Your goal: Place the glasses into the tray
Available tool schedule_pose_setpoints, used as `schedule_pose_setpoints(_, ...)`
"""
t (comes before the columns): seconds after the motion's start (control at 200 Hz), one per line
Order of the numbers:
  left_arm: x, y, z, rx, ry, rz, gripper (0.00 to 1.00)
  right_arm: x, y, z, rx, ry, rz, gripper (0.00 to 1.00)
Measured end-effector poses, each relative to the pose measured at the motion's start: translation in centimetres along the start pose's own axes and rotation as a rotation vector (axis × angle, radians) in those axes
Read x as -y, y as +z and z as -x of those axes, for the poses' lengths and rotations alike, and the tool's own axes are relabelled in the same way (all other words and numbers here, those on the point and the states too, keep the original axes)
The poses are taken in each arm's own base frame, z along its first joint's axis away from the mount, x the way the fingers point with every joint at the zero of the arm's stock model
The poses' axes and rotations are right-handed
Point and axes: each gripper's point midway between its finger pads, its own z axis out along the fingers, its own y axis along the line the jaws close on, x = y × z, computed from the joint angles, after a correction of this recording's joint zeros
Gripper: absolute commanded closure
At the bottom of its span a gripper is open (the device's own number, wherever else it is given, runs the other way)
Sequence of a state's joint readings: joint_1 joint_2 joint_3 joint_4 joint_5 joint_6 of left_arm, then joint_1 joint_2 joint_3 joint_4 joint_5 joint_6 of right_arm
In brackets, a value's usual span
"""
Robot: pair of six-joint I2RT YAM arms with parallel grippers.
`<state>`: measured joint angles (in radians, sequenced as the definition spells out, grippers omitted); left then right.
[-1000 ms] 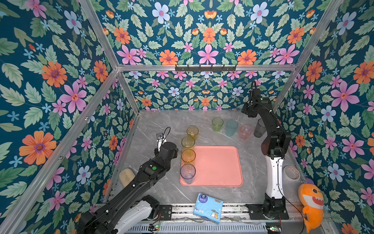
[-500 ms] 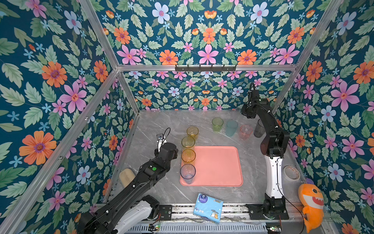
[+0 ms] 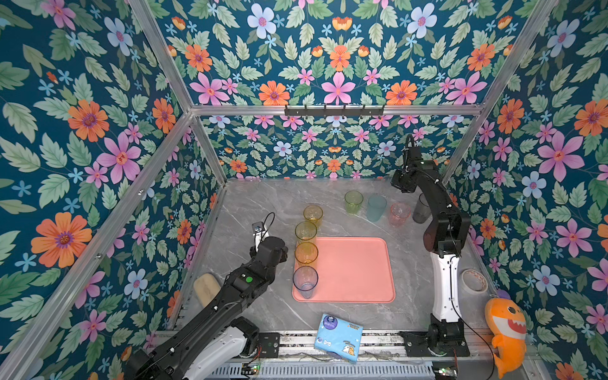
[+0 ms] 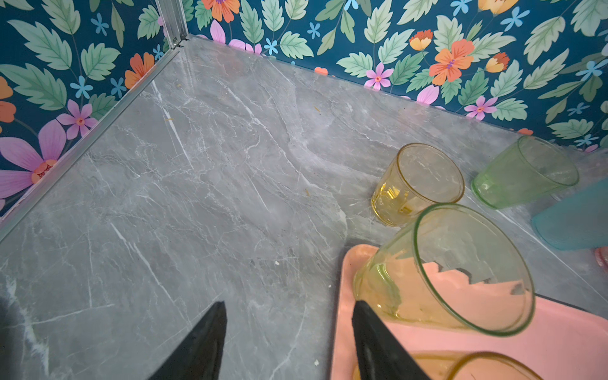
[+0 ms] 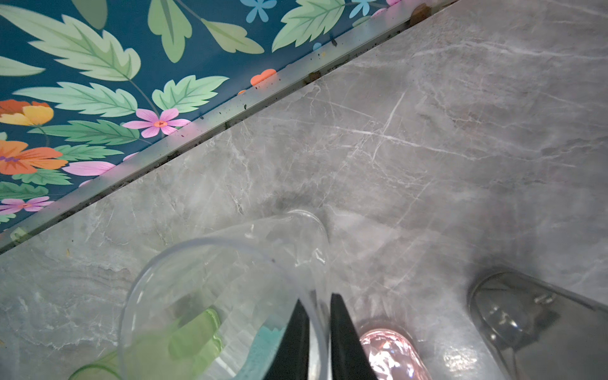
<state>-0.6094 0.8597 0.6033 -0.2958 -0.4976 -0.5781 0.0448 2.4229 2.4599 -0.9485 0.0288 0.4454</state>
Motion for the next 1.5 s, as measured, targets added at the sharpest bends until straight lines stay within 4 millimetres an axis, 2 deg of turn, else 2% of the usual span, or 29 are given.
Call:
schedule_pose_setpoints(0.285,-1.0,-0.1,-1.3,-0.028,0.001,0.025,0.36,0.2,0.4,-0.5,-0.016,-0.006,-0.007,0.92)
schedule_pose_setpoints(0.645,-1.5,-0.5,-1.2,-0.021,-0.010,0.034,0.36,0.2,-0.6,-0.8,-0.020,-0.030,-0.018,0.98)
schedule_pose_setpoints(0.875,-1.6,-0.6,-1.1,-0.018,-0.017,0.035,0.36,-0.6,-3.8,0.3,0.037,-0.062,-0.017,1.00)
schedule_pose_setpoints(1.185,-1.5,-0.8,-0.7,-0.009,-0.022,0.034,0.36,-3.4,-8.8,0.5,0.110,-0.159,-0.025,1.00)
schedule_pose_setpoints(1.36,-1.6,-0.8,-0.8,-0.012,-0.020,0.036,0.36,-5.4,-11.4,0.0,0.142,-0.238,-0.026,1.00)
schedule_pose_setpoints(1.5,-1.5,-0.7,-0.9,-0.016,-0.016,0.038,0.36,-6.0,-13.3,-0.4,0.156,-0.266,-0.030,1.00)
